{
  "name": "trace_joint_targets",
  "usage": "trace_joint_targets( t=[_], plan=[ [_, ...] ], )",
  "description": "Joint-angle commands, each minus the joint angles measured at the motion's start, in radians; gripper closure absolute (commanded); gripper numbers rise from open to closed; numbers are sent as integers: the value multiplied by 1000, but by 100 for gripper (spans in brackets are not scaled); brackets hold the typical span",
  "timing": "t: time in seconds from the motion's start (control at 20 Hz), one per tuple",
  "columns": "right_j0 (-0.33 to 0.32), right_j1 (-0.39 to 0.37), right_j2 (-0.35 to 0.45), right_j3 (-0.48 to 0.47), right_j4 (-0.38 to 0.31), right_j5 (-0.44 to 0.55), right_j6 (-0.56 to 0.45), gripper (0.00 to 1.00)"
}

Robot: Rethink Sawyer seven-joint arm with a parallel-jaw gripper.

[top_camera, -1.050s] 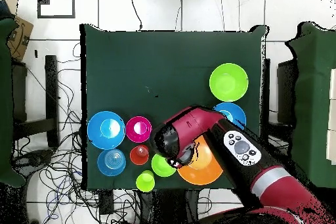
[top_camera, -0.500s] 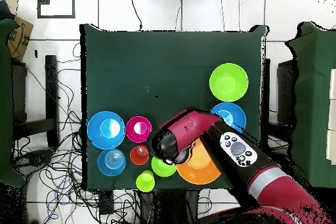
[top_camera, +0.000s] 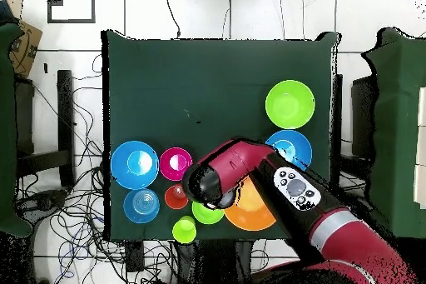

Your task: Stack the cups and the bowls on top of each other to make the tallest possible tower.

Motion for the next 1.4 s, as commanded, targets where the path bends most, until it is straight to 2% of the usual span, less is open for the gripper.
trace_joint_targets(
  t=[0.05, 0.25, 0.95, 1.4],
  plan=[
    [44, 13, -4, 19, -22, -85, -23, 0],
    [55, 29, -13, 5, -37, -95, -15, 0],
    [77, -56, -8, 51, 2, -71, 4, 0],
    [84, -59, -24, 45, -9, -70, 7, 0]
  ],
)
